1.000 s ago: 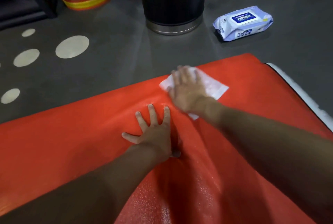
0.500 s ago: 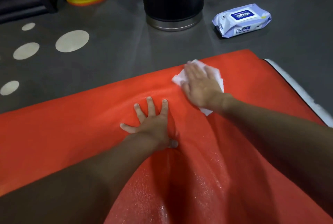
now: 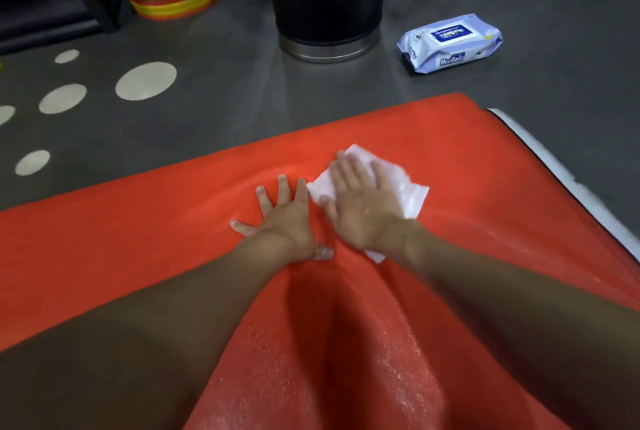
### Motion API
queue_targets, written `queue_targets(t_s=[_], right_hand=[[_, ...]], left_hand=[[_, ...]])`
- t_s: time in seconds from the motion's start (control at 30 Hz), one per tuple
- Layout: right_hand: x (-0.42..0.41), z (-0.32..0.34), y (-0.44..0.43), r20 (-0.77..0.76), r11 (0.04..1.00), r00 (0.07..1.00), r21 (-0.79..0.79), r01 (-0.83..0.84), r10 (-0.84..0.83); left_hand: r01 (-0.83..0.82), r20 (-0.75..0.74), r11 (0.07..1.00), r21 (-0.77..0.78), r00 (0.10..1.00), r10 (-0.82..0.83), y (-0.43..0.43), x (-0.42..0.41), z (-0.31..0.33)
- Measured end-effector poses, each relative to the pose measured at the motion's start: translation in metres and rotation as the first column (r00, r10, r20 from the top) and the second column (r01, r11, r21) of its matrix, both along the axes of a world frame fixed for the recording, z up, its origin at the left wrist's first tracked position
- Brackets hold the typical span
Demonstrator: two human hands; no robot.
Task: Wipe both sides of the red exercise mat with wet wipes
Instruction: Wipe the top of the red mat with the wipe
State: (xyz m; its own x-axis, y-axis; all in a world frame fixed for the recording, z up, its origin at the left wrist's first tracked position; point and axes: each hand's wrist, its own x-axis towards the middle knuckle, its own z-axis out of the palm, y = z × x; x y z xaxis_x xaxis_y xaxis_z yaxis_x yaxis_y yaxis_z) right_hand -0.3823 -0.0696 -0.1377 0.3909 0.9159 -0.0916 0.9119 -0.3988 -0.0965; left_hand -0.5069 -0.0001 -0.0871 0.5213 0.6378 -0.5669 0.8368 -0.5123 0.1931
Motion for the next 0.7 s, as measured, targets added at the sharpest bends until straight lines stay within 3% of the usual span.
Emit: queue_targets(t_s=[0.1,0.27,0.37,0.43,0.47,0.53,0.6,0.63,0.7], right_hand=[[0.005,0.004,-0.017,-0.037,0.989,0.989,0.032,-0.142,0.143],[0.007,0.005,-0.011,-0.03,0.986,0.986,-0.036,0.163,-0.164],[-0.033,0.003,-0.035,-0.021,0.996,0.996,-0.001,-0.085,0.085],[-0.013,0.004,-0.054,-0.035,0.975,0.974,0.015,-0.223,0.223],[0.004,0.006,-0.059,-0.034,0.983,0.983,0.02,-0.183,0.183],[0.024,0.005,-0.063,-0.025,0.998,0.998,-0.011,0.057,-0.057],[0.005,0.002,-0.058,-0.022,0.974,0.974,-0.03,0.225,-0.226],[-0.014,0.003,-0.057,-0.03,0.974,0.974,-0.035,0.222,-0.223],[-0.042,0.002,-0.07,-0.046,1.0,0.999,-0.011,0.029,-0.029]], left_hand=[[0.044,-0.008,0.998,0.037,0.999,-0.044,-0.009,-0.016,0.003],[0.195,-0.204,0.978,-0.074,0.957,-0.206,-0.036,-0.051,0.007],[0.197,-0.204,0.98,-0.037,0.958,-0.2,-0.044,-0.054,0.007],[0.19,-0.173,0.981,-0.042,0.966,-0.194,-0.044,-0.056,0.006],[0.187,-0.16,0.982,-0.037,0.968,-0.191,-0.043,-0.057,0.005],[0.178,-0.151,0.984,-0.02,0.972,-0.179,-0.044,-0.058,0.004],[0.167,-0.15,0.986,-0.013,0.974,-0.167,-0.046,-0.057,0.005],[0.168,-0.15,0.986,-0.009,0.974,-0.167,-0.047,-0.057,0.006],[0.179,-0.143,0.984,0.021,0.974,-0.174,-0.049,-0.061,0.009]])
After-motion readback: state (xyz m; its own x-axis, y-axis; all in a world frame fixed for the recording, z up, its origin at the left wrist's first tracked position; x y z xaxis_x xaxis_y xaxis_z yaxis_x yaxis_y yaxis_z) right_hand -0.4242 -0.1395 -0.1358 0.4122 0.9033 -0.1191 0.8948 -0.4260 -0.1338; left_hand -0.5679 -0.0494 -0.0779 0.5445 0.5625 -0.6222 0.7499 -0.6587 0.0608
